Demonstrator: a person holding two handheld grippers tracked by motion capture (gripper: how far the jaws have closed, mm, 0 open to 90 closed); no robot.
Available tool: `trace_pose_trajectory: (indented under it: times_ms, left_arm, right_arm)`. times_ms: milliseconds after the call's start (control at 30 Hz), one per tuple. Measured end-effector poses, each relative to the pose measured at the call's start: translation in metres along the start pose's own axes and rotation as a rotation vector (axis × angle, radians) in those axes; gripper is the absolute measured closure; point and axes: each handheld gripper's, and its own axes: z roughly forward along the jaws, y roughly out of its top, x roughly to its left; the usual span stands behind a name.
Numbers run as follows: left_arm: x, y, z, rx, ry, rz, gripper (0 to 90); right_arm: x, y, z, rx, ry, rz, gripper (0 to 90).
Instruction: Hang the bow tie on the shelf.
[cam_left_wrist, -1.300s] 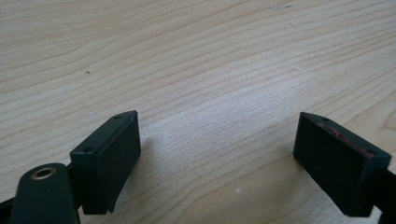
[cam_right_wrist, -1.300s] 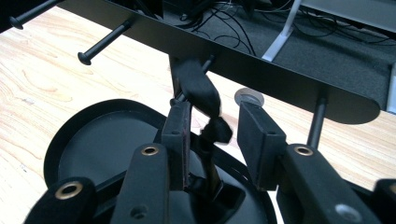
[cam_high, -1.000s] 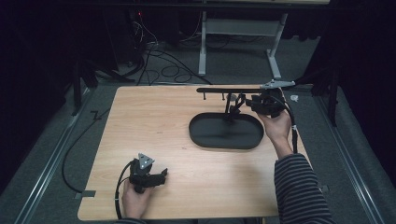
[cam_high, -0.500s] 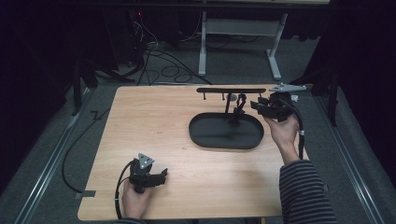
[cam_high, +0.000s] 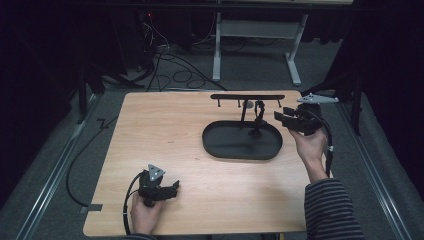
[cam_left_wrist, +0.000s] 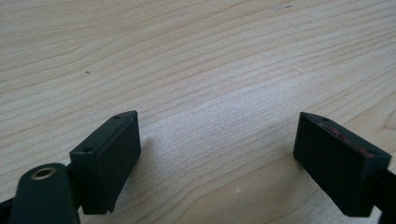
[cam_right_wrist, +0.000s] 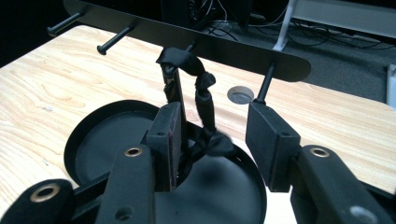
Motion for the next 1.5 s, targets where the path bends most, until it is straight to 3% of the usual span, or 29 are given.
trace_pose_trajectory:
  times_ms: [867, 1500]
  left_arm:
    - [0.0, 0.0, 0.0, 0.0, 0.0, 0.0, 15.3]
    - [0.0, 0.0, 0.0, 0.0, 0.0, 0.0, 15.3]
  right_arm:
    - [-0.004, -0.031, -0.032, -0.035, 0.031, 0.05, 52.8]
    - [-0.007, -0.055, -0.044, -0.036, 0.035, 0.074, 52.3]
